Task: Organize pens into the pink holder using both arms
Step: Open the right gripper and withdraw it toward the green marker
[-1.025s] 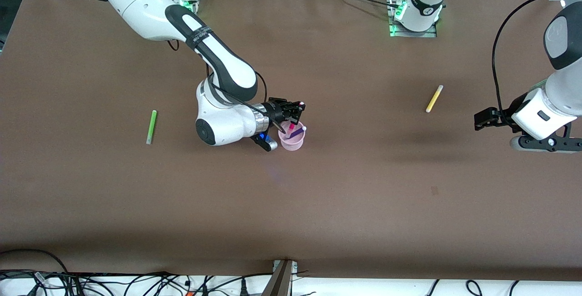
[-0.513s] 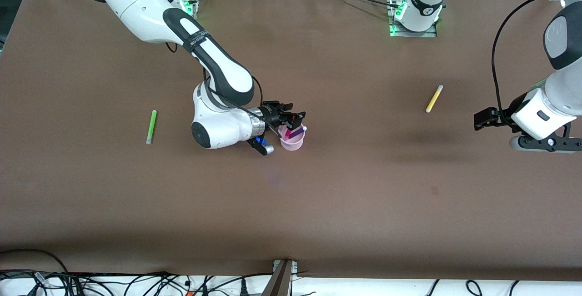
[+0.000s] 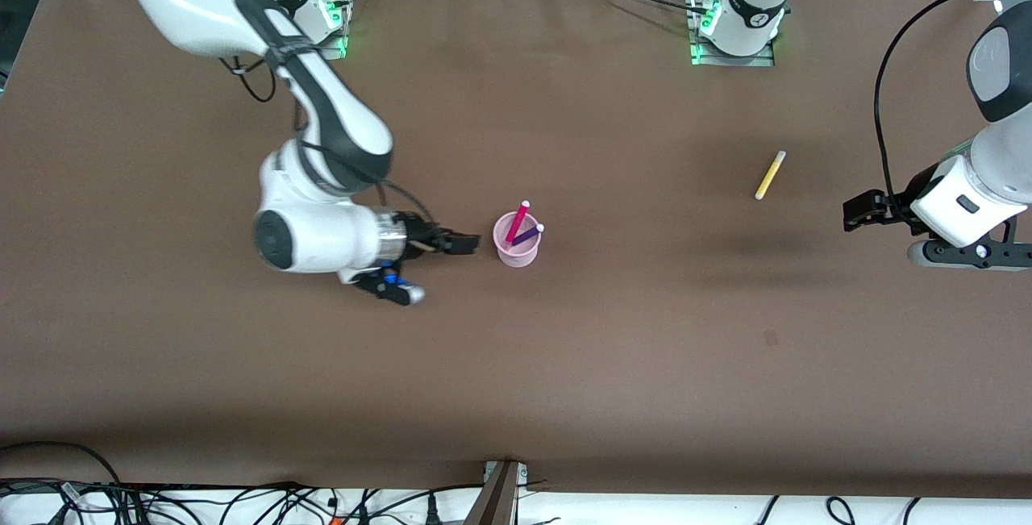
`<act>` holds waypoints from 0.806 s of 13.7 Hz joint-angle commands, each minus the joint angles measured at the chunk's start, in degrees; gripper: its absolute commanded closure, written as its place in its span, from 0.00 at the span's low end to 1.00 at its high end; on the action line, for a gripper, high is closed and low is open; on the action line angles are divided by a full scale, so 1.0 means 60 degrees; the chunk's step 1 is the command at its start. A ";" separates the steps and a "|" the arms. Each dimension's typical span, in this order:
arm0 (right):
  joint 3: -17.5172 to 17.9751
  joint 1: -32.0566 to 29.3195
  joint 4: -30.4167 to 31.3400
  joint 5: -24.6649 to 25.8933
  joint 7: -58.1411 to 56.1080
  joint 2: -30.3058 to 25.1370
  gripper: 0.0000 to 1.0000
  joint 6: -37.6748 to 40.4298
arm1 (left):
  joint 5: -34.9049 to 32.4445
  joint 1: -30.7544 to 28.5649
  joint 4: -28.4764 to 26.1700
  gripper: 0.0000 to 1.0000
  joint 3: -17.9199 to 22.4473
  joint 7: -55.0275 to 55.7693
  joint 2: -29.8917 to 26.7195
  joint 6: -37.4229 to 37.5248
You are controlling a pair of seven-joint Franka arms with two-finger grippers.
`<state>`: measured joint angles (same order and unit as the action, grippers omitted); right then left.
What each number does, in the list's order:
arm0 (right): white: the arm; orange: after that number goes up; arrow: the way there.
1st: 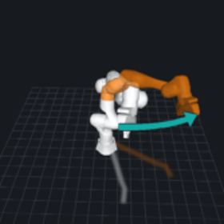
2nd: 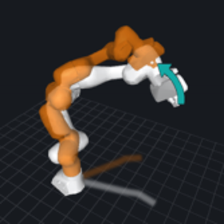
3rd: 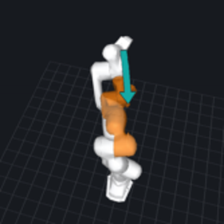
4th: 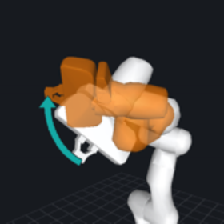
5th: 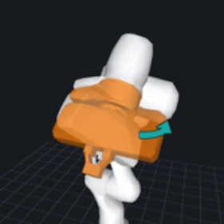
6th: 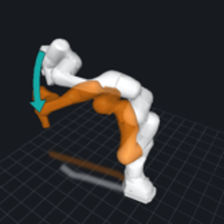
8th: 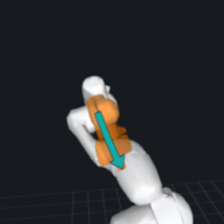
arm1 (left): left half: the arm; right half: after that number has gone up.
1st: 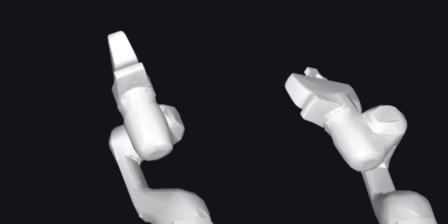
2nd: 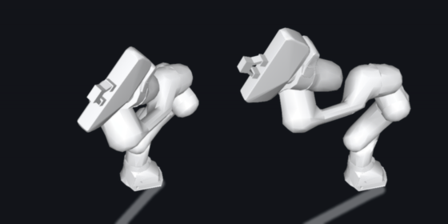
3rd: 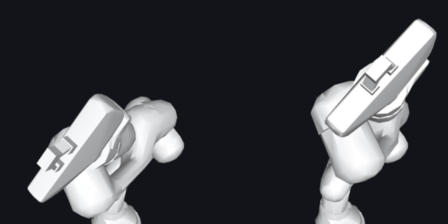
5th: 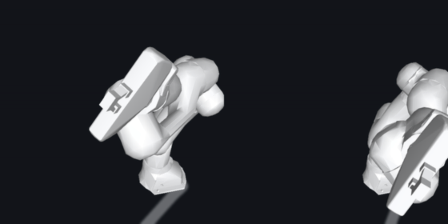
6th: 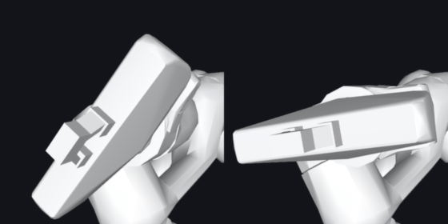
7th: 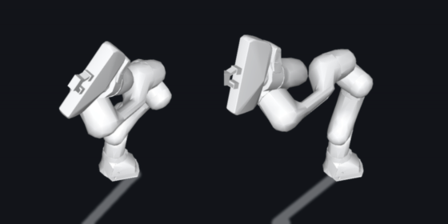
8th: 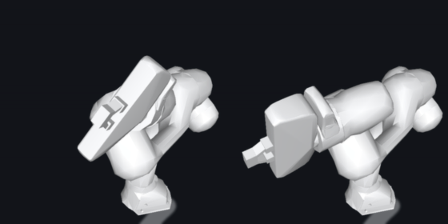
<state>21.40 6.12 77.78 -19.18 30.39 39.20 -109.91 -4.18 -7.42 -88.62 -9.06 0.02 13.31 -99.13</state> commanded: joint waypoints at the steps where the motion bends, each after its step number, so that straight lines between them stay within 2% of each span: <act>1: -0.0240 -0.0287 0.0205 0.1765 -0.0523 -0.1198 0.00 0.0752 | 0.0199 -0.0082 -0.0084 0.00 -0.0028 -0.0135 -0.0240 -0.0060; 2: -0.0285 -0.0345 0.0205 0.2515 -0.0625 -0.1549 0.00 0.1161 | 0.0199 -0.0082 -0.0070 0.00 -0.0057 -0.0135 -0.0283 -0.0045; 4: -0.1043 -0.0346 0.0176 0.3398 -0.2052 -0.2268 0.00 0.1720 | 0.0184 -0.0010 -0.0084 0.00 -0.0072 -0.0135 -0.0386 -0.0002; 6: -0.1572 -0.0346 0.0161 0.3460 -0.3434 -0.2970 0.00 0.2507 | 0.0082 0.0006 -0.0084 0.00 -0.0072 -0.0266 -0.0416 0.0100; 9: -0.2071 -0.0346 0.0219 0.3372 -0.3526 -0.4273 0.00 0.4074 | 0.0052 -0.0082 -0.0084 0.00 -0.0043 -0.0297 -0.0518 0.0262; 11: -0.2247 -0.0346 0.0670 0.3357 -0.3556 -0.5327 0.00 0.4766 | 0.0052 -0.0068 -0.0070 0.00 -0.0058 -0.0282 -0.0533 0.0496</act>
<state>9.29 3.40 77.36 0.53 10.03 14.16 -84.10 -4.18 -7.45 -88.50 -9.15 -0.31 11.49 -97.81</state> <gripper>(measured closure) 0.000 0.000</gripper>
